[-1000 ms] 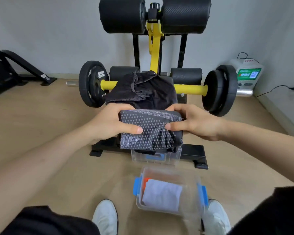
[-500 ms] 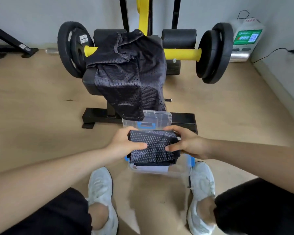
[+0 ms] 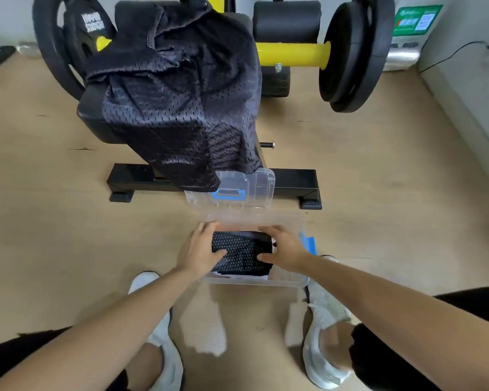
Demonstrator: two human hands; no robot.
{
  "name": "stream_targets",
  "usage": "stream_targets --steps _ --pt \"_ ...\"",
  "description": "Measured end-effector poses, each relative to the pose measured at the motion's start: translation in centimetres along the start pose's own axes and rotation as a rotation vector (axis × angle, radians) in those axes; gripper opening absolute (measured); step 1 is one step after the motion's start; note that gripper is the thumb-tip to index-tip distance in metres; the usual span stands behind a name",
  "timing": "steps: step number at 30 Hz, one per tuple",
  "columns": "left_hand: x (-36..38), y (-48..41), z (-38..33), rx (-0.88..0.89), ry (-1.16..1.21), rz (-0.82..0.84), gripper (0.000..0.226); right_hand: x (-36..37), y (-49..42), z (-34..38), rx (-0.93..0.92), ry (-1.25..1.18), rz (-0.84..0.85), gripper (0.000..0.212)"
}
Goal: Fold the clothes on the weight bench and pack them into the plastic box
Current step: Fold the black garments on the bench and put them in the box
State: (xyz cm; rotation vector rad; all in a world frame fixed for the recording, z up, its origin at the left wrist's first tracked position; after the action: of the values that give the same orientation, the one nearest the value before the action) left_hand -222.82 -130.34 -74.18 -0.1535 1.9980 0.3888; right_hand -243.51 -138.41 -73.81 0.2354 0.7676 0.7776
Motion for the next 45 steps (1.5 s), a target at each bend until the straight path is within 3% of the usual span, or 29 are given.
stream_targets --steps 2,4,6,10,15,20,26,33,38,41,45 --pt "0.4 0.3 0.2 0.178 -0.259 -0.009 0.059 1.2 -0.2 -0.9 -0.122 0.265 0.075 0.067" --pt "1.0 1.1 0.1 0.309 -0.368 0.081 0.054 2.3 0.0 -1.3 -0.234 0.427 0.166 0.051" --pt "2.2 2.1 -0.2 0.379 -0.440 0.218 0.068 3.0 0.2 -1.7 -0.218 0.511 0.232 0.041" --pt "4.1 3.3 -0.5 0.367 -0.570 0.395 0.091 3.7 0.4 -2.4 -0.068 0.615 0.380 0.051" --pt "4.0 3.2 -1.1 0.332 -0.590 0.432 0.113 3.6 0.5 -1.8 0.016 0.632 0.440 0.052" --pt "2.7 3.0 -1.8 0.346 -0.539 0.355 0.085 2.1 0.9 0.5 -0.122 0.618 0.292 0.043" --pt "-1.2 3.4 -4.3 0.400 -0.473 0.336 0.042 -1.6 2.8 3.1 -0.191 0.710 0.297 0.039" --pt "-12.1 5.6 -11.5 0.618 -0.555 0.086 0.031 -9.5 4.9 12.8 -0.307 0.658 0.135 0.031" --pt "-21.7 7.9 -13.9 0.778 -0.570 -0.253 0.033 -15.6 7.8 20.5 -0.430 0.554 -0.095 0.010" --pt "-27.0 7.1 -14.6 0.719 -0.526 -0.437 0.029 -18.8 8.3 24.7 -0.506 0.455 -0.235 0.006" --pt "-32.4 3.6 -14.3 0.501 -0.446 -0.574 0.040 -21.2 6.7 28.0 -0.592 0.322 -0.359 0.004"
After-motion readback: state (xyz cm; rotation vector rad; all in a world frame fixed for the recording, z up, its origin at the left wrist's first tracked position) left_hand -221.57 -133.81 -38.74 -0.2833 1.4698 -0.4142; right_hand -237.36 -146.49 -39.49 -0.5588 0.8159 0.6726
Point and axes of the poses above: each hand's wrist, its own y-axis away from the middle knuckle, its own x-axis out of the palm, z = x × y, the point moved 6 cm from there along -y, towards the middle knuckle, and after that the axes turned 8 degrees about -y, right-handed, at the moved point
